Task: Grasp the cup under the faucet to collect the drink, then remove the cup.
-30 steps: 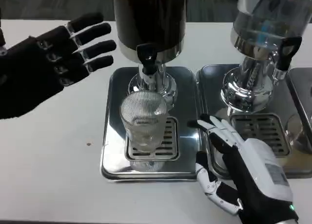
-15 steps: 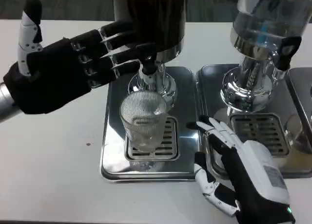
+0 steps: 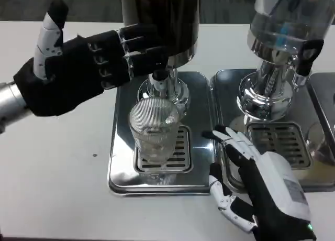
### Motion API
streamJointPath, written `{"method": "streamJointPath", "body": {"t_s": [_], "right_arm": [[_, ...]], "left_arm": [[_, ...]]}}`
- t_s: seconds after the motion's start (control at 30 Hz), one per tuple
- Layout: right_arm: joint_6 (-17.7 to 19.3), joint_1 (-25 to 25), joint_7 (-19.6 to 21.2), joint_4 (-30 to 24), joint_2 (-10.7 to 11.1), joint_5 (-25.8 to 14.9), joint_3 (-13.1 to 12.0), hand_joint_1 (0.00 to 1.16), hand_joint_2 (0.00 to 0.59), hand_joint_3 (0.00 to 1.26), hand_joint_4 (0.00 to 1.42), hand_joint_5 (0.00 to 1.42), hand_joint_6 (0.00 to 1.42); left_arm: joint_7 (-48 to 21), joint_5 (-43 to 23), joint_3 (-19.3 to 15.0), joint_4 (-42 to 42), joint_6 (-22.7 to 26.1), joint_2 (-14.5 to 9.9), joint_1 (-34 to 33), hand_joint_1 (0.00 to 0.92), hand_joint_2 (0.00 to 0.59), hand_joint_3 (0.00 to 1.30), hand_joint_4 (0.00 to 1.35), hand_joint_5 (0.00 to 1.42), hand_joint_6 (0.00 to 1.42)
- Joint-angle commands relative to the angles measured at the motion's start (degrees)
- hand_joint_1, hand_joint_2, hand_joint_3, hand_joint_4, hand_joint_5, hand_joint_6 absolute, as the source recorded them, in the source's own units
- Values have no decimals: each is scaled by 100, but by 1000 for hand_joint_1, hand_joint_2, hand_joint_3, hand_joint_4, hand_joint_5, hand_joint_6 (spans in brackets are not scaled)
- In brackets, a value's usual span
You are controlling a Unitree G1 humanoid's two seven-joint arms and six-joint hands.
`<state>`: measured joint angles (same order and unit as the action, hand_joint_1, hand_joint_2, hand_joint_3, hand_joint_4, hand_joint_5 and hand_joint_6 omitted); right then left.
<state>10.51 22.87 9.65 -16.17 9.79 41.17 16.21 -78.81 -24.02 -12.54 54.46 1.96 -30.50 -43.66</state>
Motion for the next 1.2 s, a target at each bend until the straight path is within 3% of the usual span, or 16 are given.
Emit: {"method": "streamJointPath", "body": {"t_s": [0.03,0.33,1.2], "right_arm": [[-23,-4,60,47,4,-55,-8,525,586,220,99,74,197],[-34,-20,76,103,-50,-88,11,518,586,219,107,75,197],[-54,34,174,169,-131,-185,54,517,586,219,109,75,197]], "left_arm": [[118,128,8,-92,-311,27,-91,0,93,206,105,122,39],[212,240,39,-75,-619,160,-64,0,96,215,111,126,40],[288,262,79,-105,-728,484,-209,0,99,236,131,146,55]]}}
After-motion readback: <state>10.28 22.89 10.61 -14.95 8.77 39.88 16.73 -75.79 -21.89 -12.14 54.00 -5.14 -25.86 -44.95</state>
